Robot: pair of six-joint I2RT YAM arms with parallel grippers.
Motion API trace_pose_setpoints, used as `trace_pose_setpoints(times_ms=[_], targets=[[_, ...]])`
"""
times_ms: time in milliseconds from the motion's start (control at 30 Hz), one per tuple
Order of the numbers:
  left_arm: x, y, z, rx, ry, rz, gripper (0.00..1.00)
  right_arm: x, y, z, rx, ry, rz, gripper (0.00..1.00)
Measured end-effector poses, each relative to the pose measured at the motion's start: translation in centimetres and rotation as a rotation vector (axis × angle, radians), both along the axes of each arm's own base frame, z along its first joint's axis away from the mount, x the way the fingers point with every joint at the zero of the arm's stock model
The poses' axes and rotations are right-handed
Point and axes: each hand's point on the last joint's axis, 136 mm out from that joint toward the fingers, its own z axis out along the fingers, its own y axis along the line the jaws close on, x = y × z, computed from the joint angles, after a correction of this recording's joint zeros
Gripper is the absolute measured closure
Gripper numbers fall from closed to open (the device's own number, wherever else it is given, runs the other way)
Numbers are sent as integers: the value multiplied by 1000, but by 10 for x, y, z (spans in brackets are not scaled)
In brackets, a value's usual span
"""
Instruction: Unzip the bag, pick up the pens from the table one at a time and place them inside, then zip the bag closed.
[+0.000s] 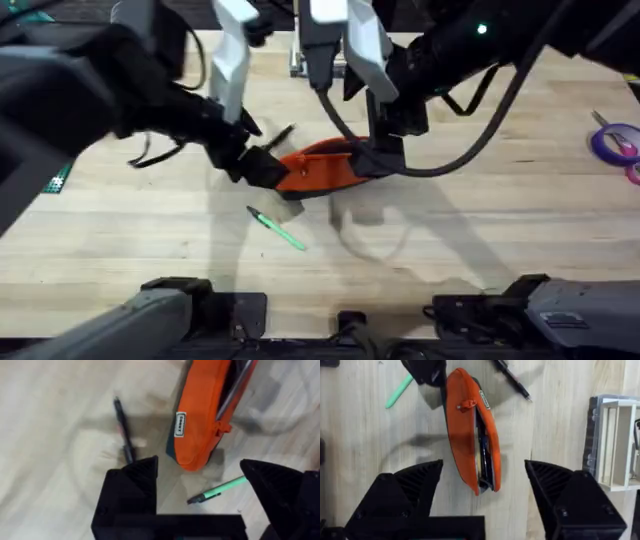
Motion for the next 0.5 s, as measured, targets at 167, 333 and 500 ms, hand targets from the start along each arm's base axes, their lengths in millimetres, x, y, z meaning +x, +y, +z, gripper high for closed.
trace_pose_setpoints(times_ms=[167,333,500], targets=[[-10,7,36,15,-168,-14,6,1,-1,-1,-14,-11,-2,4],[-19,13,61,30,-293,-11,6,2,-2,-1,-18,-15,-3,4],[-28,18,78,42,-374,1,6,2,-2,-1,-20,-16,-3,4]])
